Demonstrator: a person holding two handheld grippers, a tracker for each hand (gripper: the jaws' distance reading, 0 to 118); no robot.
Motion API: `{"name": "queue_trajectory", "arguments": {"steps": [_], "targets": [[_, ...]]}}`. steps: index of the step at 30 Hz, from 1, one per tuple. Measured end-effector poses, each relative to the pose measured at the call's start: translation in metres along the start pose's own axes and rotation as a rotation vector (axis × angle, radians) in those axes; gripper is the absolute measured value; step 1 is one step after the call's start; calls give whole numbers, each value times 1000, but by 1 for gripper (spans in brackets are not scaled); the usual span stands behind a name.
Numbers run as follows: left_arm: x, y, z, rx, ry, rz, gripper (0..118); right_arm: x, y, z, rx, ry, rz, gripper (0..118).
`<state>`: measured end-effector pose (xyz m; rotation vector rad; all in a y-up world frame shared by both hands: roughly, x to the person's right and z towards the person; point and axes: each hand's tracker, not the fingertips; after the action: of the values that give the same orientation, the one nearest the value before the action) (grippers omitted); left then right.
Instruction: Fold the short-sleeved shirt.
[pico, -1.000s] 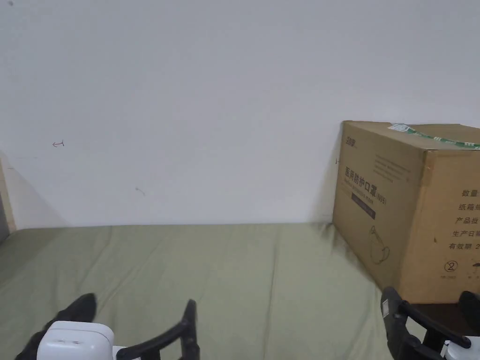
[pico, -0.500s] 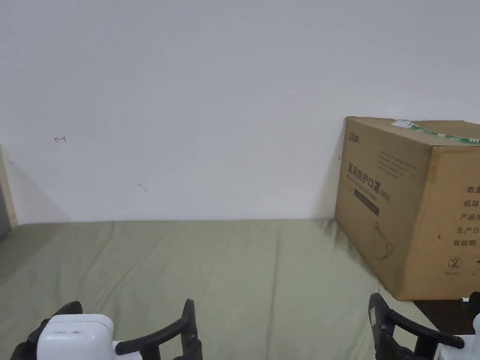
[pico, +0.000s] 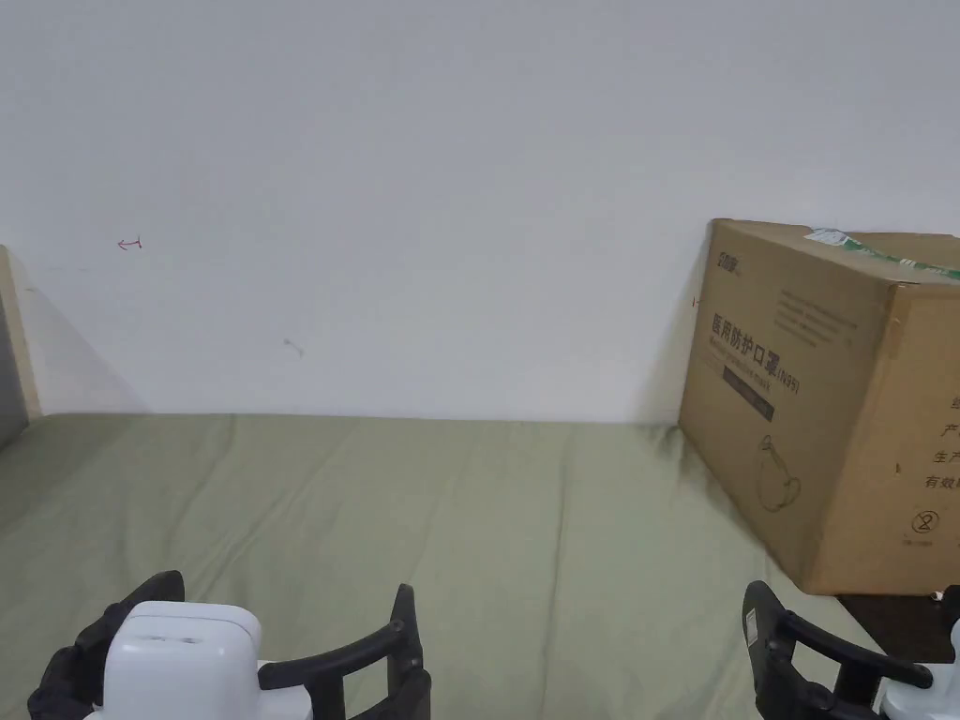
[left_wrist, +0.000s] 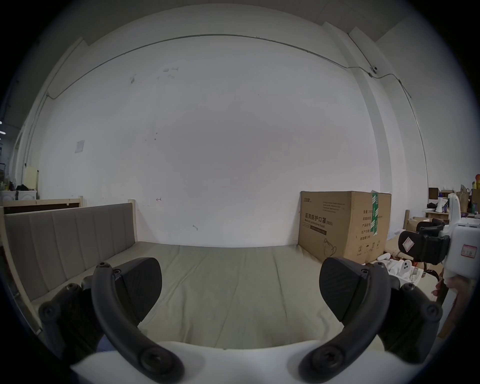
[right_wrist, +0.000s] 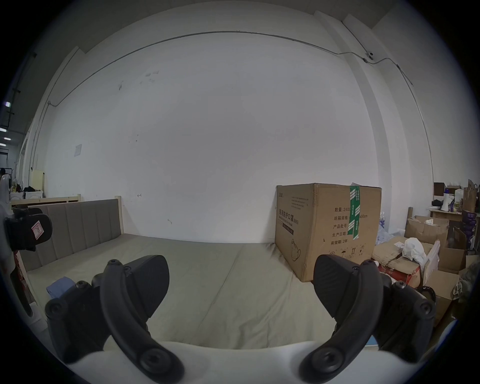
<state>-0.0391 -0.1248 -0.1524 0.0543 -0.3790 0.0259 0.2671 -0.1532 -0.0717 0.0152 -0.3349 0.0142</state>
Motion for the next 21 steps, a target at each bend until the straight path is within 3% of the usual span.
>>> {"name": "queue_trajectory", "arguments": {"steps": [10,21], "targets": [[-1,-2,-2,-37,37,42,118,-11,4,-1,13,23,18,112],[10,7,-15,-145,216,-28,118,-13,-1,-2,-19,30,15,112]]}}
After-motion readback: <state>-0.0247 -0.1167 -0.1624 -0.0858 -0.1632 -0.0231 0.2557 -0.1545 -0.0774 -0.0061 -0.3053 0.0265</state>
